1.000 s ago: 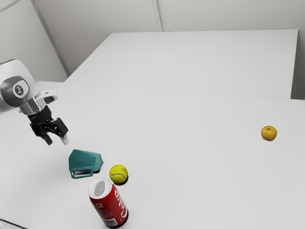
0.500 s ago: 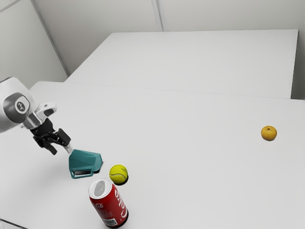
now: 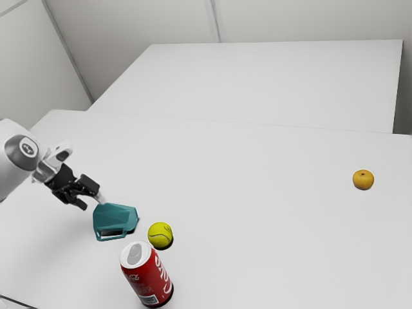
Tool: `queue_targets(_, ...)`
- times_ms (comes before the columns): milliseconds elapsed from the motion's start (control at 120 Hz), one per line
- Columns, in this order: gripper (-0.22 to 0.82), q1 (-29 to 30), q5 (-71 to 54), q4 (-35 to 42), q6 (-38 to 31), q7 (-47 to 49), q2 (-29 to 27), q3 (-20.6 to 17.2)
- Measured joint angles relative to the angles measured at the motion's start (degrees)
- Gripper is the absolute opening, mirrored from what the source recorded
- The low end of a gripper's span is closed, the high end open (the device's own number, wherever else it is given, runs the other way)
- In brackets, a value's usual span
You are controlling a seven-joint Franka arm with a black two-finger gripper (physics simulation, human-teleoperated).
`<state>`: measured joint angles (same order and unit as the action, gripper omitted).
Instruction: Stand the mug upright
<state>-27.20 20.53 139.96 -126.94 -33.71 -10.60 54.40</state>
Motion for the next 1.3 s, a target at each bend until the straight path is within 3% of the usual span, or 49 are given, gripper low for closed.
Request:
queue_targets(650,0.6,0.2,15.6,0.6,0.8,-10.1,5.7,0.0)
queue_targets(1300,0.6,4.5,28.2,1.6,8.7,-20.0,9.5,0.3)
